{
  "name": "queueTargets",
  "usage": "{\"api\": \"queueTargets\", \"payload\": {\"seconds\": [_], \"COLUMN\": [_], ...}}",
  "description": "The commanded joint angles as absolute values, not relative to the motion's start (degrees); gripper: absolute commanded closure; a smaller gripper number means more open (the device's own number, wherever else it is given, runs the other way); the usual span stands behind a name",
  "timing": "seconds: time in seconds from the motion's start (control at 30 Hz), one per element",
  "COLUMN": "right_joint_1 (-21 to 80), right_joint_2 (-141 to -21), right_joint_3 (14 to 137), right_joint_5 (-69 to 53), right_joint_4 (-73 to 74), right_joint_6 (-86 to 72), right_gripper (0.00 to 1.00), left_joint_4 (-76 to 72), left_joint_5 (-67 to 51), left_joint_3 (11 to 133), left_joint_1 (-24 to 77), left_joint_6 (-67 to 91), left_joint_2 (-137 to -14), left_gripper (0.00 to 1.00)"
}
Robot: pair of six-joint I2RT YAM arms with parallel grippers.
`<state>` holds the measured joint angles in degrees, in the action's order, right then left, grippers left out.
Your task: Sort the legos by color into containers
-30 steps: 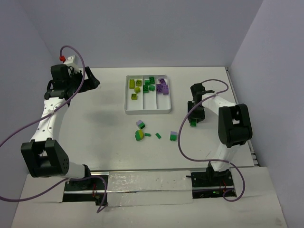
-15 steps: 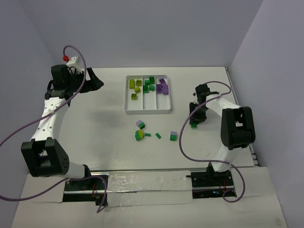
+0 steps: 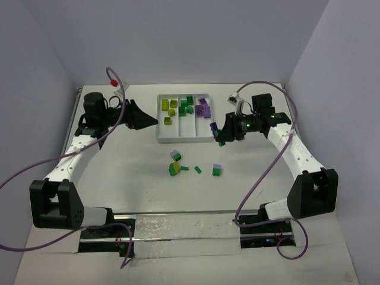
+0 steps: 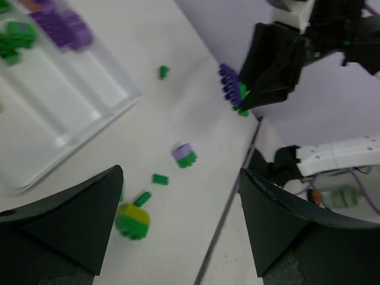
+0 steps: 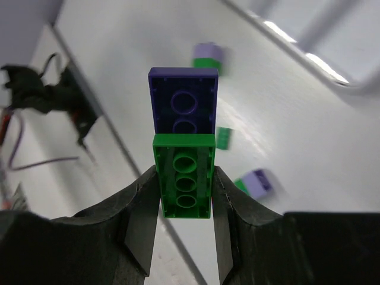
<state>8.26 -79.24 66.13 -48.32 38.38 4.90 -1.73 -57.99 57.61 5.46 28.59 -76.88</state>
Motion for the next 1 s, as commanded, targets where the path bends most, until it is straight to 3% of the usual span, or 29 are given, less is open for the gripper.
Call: {"api": "queueTargets", "payload": {"seconds": [0.0,0.27,0.8,0.97], "right_joint_1": [13.93,23.30,26.07,26.10], "right_joint_2": [-78.46,-75.47,-75.15,-74.97], "right_joint_3": [68.09,66.18,66.39,66.80], "right_joint_5": [-62.48,-64.31,-66.45,-65.97], "right_joint_4": [33.71,25.75,22.01,22.48], "right_joint_6": [4.40,-2.12,-7.47,-7.12], "right_gripper": [1.00,1.00,1.00,1.00], "left_joint_4": [-22.43,-27.95,-37.17,-41.89], "left_joint_5": [-65.74,-65.24,-67.06,-67.41], "left_joint_3": [55.99,55.87,53.93,53.68], "left_joint_1": [9.95,18.71,25.03,25.91], "left_joint_6": [40.47,43.76,48.00,52.59], "left_joint_2": [-76.43,-80.16,-82.15,-84.08], "left_gripper": [0.12,0.11,0.15,0.24]}}
